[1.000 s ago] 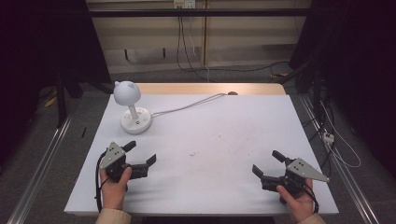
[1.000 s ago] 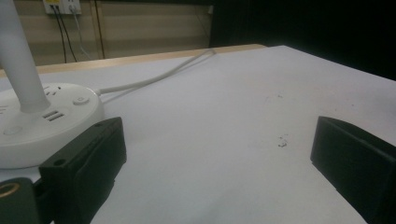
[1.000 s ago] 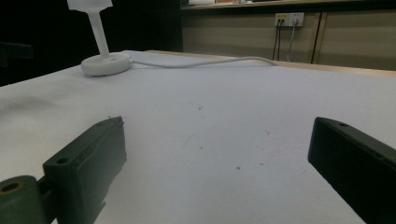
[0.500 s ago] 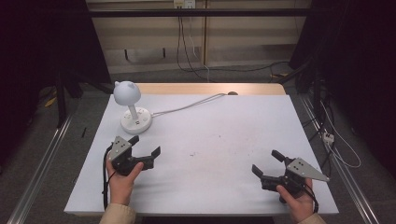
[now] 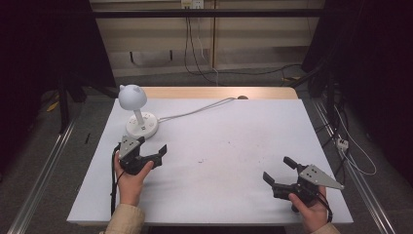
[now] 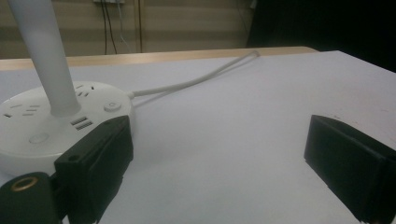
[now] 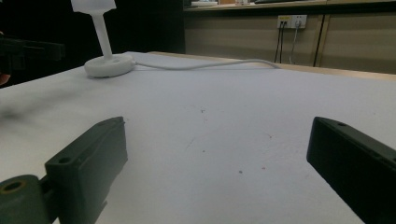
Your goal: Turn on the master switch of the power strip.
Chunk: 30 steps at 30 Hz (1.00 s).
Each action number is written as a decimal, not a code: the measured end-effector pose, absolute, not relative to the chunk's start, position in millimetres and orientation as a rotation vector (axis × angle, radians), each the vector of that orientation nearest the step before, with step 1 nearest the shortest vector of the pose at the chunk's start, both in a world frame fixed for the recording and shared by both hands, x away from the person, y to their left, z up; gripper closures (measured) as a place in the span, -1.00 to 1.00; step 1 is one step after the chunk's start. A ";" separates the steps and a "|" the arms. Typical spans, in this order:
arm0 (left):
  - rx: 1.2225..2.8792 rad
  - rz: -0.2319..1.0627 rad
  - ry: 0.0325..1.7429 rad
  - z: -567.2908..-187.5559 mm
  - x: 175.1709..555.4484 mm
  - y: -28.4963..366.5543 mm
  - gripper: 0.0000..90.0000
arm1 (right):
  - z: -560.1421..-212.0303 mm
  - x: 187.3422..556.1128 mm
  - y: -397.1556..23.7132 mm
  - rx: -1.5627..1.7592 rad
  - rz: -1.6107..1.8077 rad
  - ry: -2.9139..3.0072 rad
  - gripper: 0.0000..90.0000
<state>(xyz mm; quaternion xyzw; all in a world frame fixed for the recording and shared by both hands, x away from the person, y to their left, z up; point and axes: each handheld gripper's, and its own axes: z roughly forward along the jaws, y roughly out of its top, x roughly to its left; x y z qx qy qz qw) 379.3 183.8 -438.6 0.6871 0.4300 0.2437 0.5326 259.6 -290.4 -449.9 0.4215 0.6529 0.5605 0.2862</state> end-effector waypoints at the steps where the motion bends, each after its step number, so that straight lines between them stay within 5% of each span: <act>1: 1.640 0.585 1.030 -439.0 382.8 183.0 -0.82 | -449.8 259.6 -290.2 1.130 1.501 1.743 -0.90; 30: 1.668 0.621 1.097 -443.5 417.9 172.2 -0.75 | -448.8 260.2 -292.6 1.131 1.508 1.733 -0.90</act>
